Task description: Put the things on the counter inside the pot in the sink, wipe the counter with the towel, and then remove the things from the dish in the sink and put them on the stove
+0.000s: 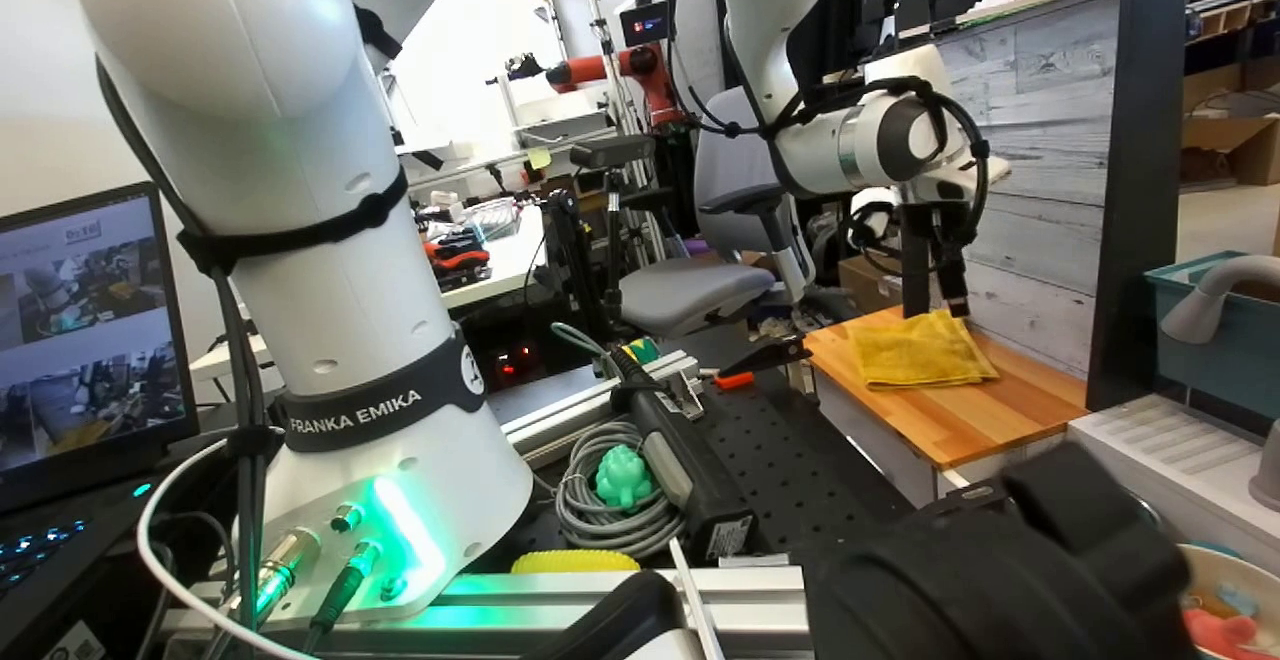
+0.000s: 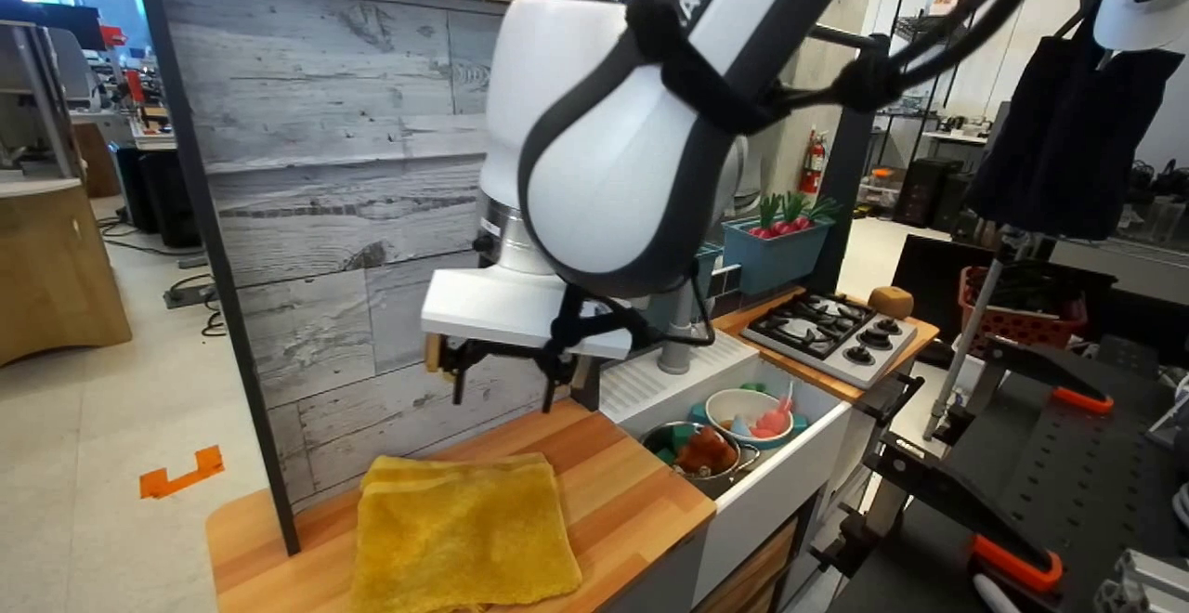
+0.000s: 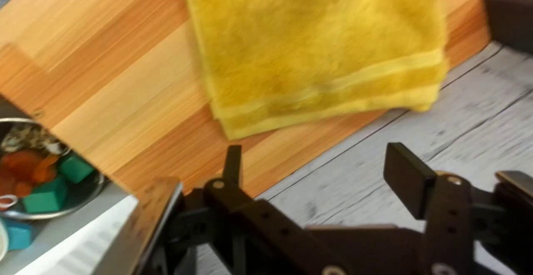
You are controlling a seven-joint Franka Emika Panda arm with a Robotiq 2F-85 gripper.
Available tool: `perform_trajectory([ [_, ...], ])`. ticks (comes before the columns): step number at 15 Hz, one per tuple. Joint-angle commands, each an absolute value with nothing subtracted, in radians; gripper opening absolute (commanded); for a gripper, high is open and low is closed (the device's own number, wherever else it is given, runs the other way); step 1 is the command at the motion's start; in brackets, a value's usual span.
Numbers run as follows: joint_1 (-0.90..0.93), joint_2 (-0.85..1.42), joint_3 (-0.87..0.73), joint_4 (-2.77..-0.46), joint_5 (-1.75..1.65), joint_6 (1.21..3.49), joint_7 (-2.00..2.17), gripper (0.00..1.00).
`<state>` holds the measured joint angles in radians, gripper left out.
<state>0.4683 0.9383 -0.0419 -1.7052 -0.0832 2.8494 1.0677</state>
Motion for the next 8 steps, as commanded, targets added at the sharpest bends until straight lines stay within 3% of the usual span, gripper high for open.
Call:
perform_trajectory([
  [1, 0.387, 1.056, 0.120, -1.502, -0.007, 2.723, 0.868, 0.97],
  [3, 0.398, 1.101, 0.139, -1.412, 0.023, 2.557, 0.799, 1.00],
  [4, 0.436, 1.035, 0.084, -1.526, 0.028, 2.663, 0.855, 0.99],
  [8, 0.458, 1.105, 0.080, -1.431, 0.030, 2.617, 0.837, 1.00],
])
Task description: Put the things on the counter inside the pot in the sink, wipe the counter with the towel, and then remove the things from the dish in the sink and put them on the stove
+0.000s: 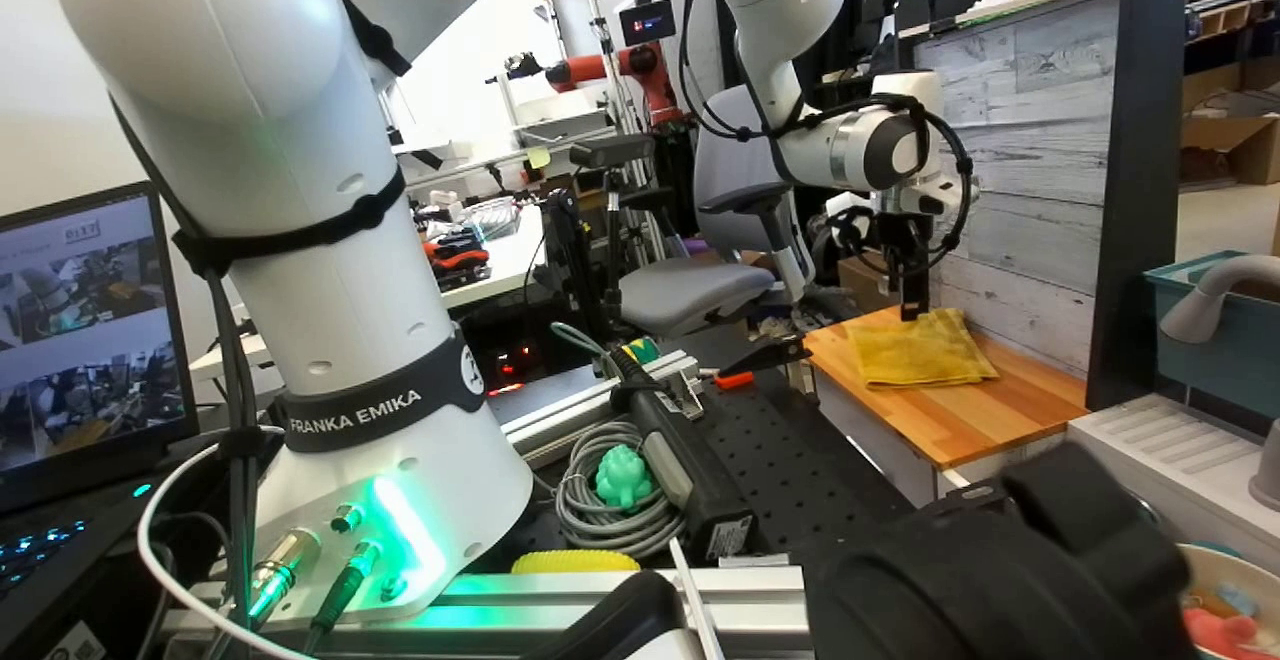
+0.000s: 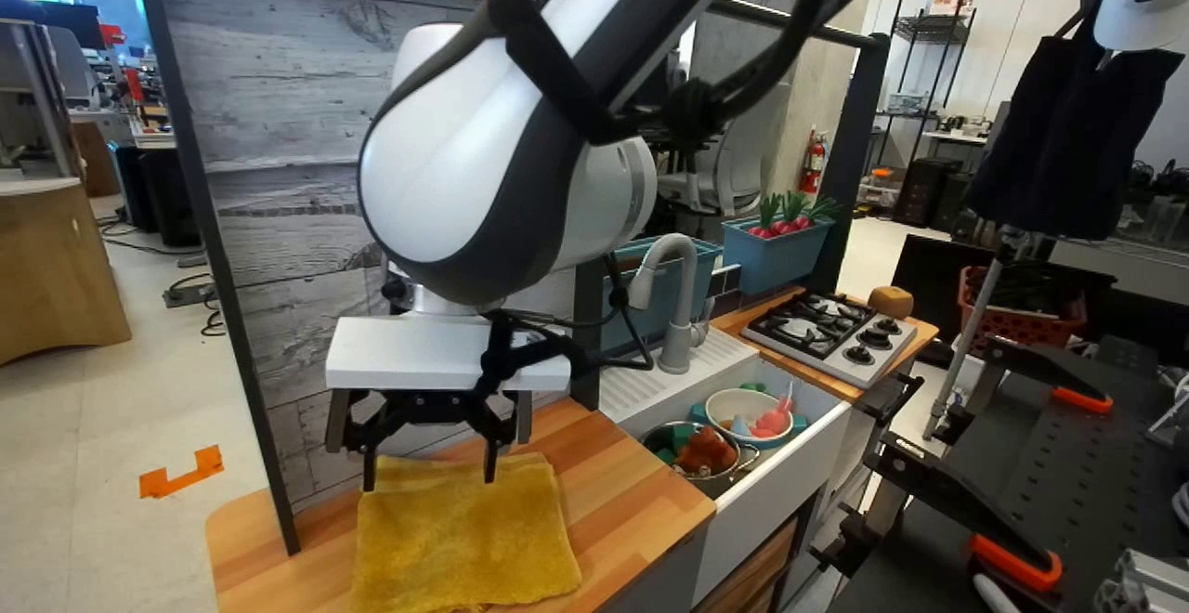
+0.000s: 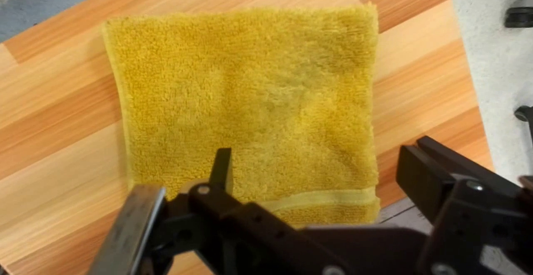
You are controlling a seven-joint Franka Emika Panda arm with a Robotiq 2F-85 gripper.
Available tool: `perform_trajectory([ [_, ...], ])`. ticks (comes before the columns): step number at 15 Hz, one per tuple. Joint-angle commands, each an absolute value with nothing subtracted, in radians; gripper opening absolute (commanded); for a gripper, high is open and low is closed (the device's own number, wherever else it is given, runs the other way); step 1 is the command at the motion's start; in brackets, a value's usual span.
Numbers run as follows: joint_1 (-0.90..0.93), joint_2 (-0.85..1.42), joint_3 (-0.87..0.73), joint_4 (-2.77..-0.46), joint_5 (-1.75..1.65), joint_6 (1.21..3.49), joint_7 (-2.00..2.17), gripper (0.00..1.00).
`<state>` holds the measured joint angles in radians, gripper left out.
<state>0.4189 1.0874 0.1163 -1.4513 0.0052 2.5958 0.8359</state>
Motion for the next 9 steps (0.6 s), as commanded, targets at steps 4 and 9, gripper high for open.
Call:
perform_trajectory([
  [4, 0.553, 1.208, -0.003, -1.349, -0.002, 2.652, 0.891, 1.00],
  [9, 0.553, 1.216, 0.015, -1.372, 0.017, 2.642, 0.861, 1.00],
])
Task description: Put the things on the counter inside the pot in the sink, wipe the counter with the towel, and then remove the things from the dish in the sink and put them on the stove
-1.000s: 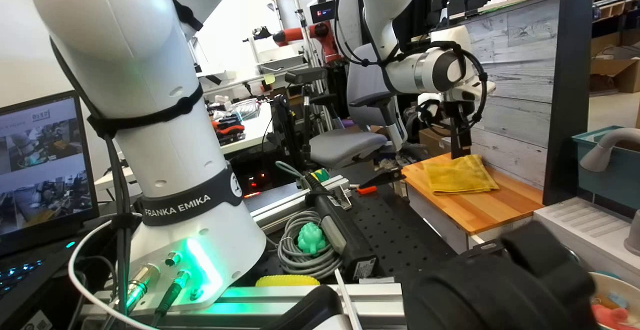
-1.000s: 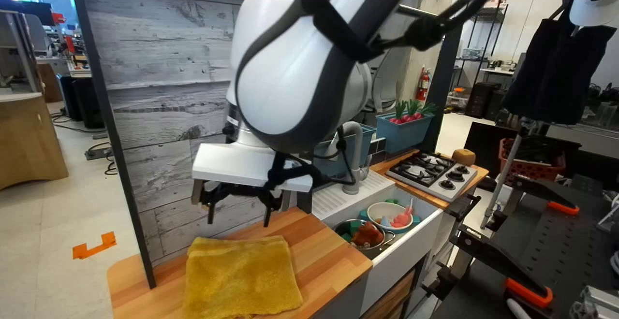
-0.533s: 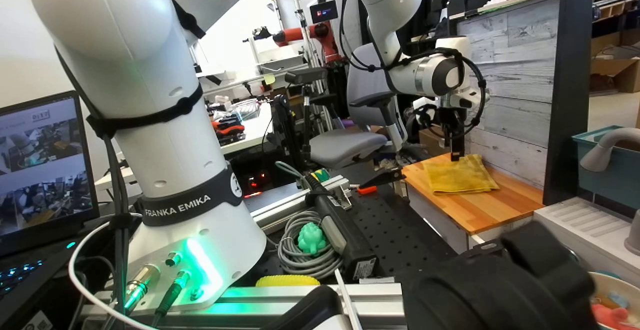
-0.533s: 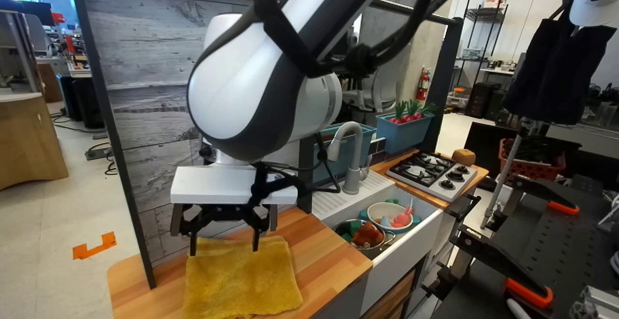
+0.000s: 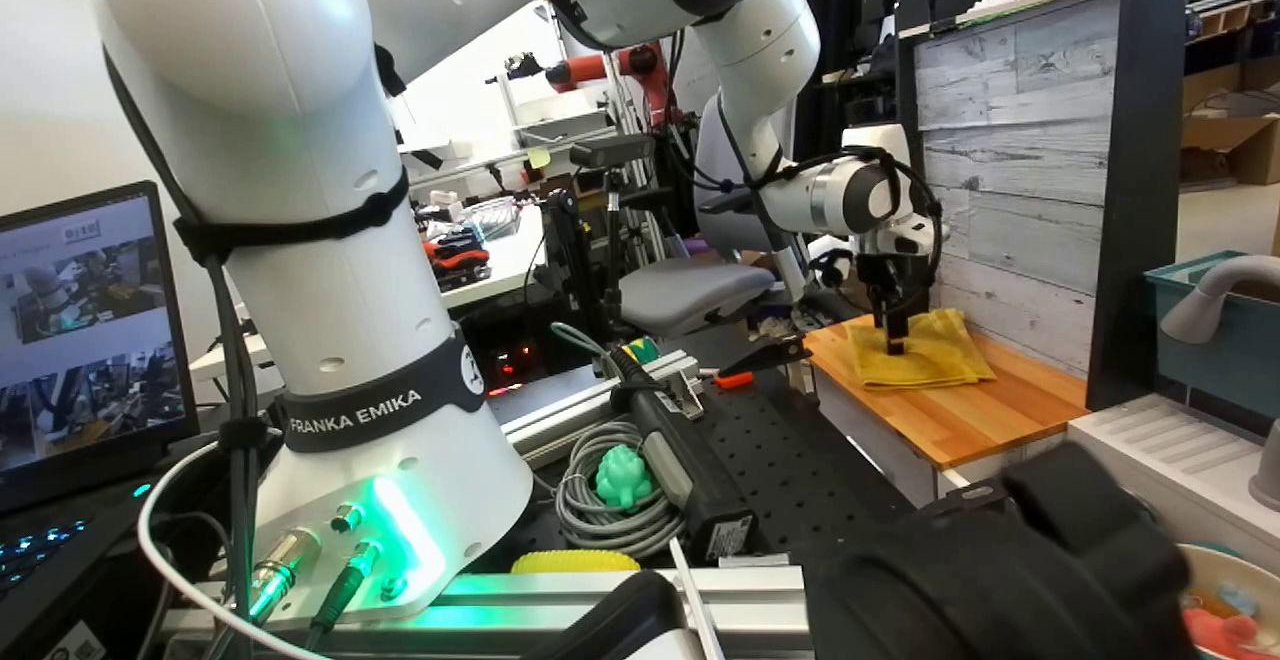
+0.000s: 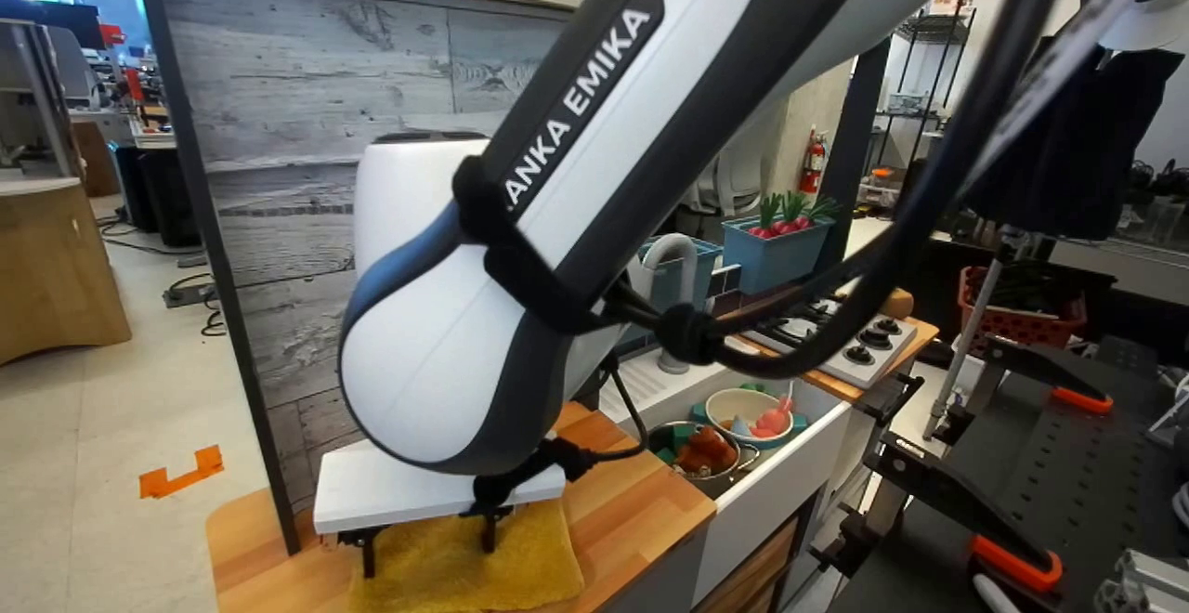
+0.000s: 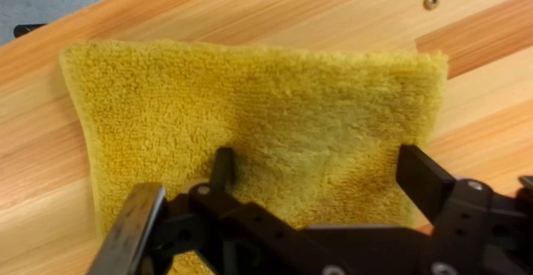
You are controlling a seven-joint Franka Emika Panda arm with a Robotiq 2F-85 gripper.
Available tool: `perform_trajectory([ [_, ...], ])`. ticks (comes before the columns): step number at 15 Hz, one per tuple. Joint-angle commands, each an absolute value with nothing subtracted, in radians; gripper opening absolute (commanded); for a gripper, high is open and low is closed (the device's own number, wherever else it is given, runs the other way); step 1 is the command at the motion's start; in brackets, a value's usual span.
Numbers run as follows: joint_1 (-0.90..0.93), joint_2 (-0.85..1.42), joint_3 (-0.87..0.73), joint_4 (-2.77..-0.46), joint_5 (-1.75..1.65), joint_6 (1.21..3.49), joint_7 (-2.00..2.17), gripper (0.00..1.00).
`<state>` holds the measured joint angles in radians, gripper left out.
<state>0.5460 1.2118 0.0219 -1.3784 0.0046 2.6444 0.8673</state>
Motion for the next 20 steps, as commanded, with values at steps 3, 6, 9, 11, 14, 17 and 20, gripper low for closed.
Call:
perform_trajectory([
  [3, 0.545, 1.236, -0.014, -1.373, 0.020, 2.607, 0.884, 1.00],
  [6, 0.554, 1.299, -0.013, -1.321, 0.011, 2.566, 0.888, 1.00],
  [9, 0.596, 1.363, 0.015, -1.228, 0.010, 2.605, 0.889, 1.00],
  [11, 0.624, 1.373, 0.031, -1.171, 0.017, 2.615, 0.895, 1.00],
  [14, 0.661, 1.374, 0.008, -1.125, 0.009, 2.534, 0.906, 1.00],
  [17, 0.660, 1.379, -0.075, -1.154, -0.002, 2.468, 0.980, 1.00],
  [20, 0.613, 1.376, -0.139, -1.236, 0.010, 2.469, 1.032, 1.00],
])
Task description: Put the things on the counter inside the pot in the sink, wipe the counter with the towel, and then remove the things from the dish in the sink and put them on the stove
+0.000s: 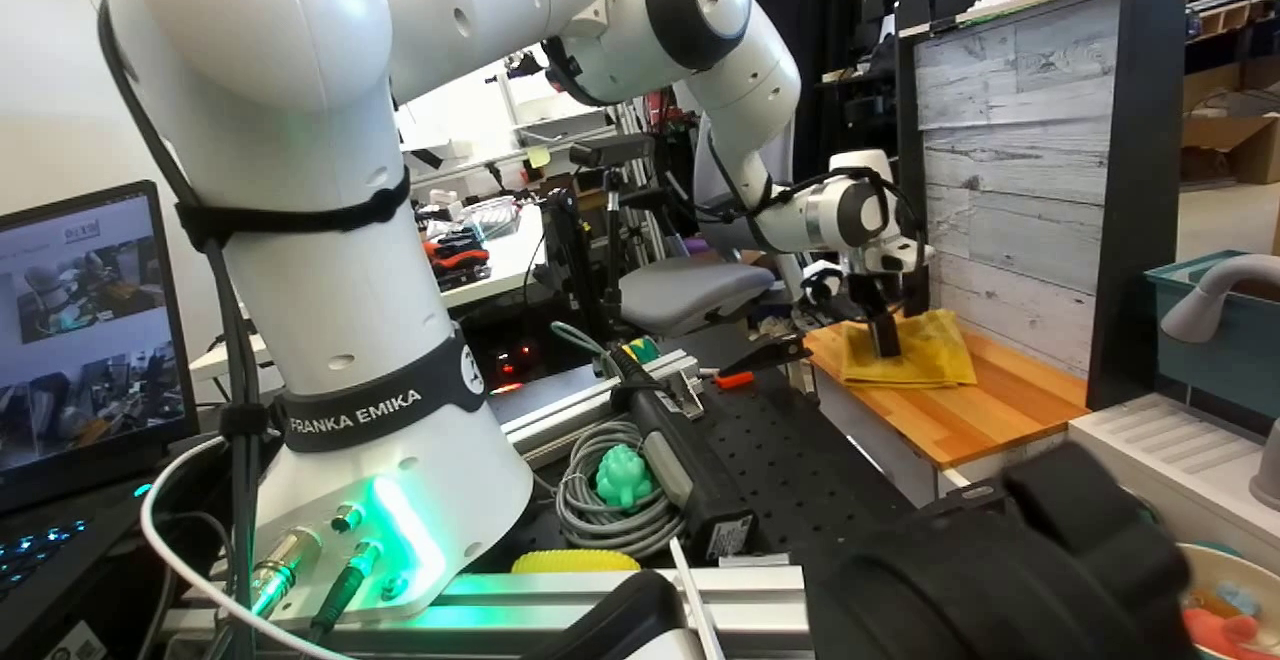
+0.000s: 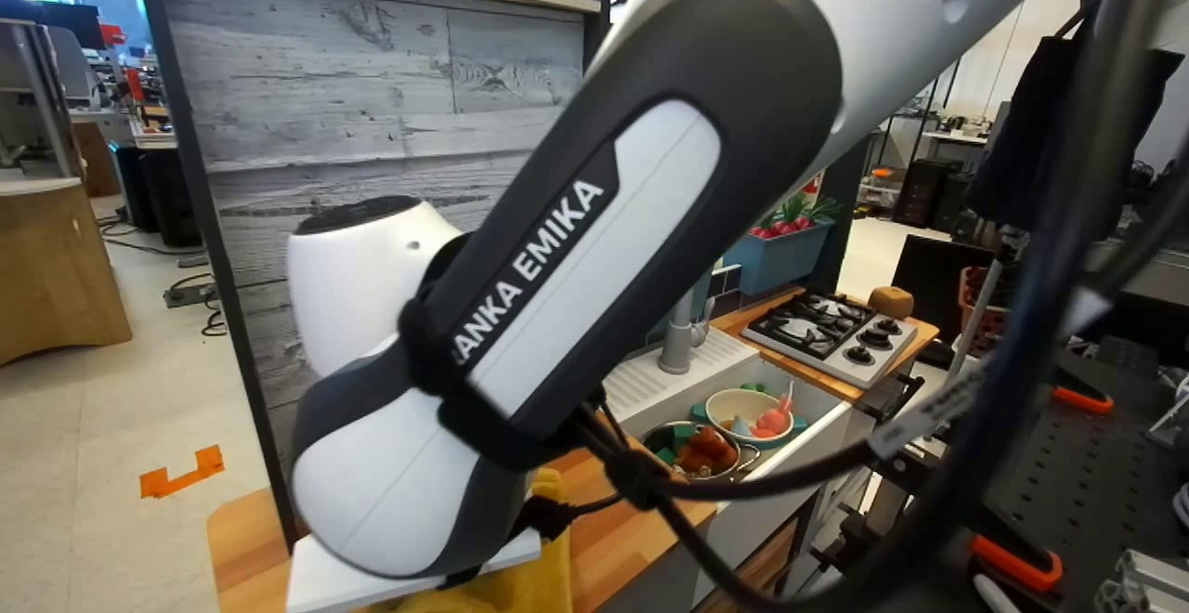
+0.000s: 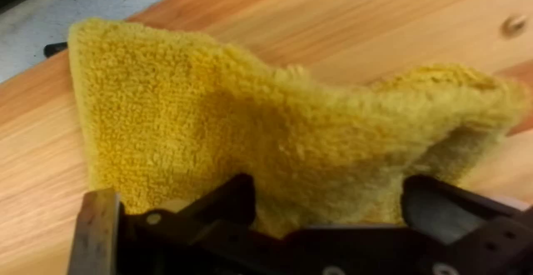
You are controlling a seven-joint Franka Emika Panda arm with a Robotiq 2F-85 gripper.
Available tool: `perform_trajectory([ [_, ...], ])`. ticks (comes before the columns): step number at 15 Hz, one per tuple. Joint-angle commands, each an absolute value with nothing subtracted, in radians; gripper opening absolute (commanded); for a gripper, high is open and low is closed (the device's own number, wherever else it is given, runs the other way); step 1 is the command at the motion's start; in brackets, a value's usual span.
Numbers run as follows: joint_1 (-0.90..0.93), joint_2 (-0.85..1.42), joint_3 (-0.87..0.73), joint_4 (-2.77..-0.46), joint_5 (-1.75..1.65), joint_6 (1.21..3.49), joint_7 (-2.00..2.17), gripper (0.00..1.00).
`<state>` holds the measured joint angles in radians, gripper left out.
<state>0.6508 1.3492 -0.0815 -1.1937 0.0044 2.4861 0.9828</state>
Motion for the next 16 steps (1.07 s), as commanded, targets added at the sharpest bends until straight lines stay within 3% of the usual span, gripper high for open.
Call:
perform_trajectory([
  [1, 0.600, 1.369, -0.151, -1.245, 0.017, 2.462, 1.052, 1.00],
  [10, 0.601, 1.365, 0.013, -1.146, -0.015, 2.444, 0.999, 1.00],
  [16, 0.646, 1.339, -0.103, -1.231, -0.020, 2.297, 1.132, 1.00],
])
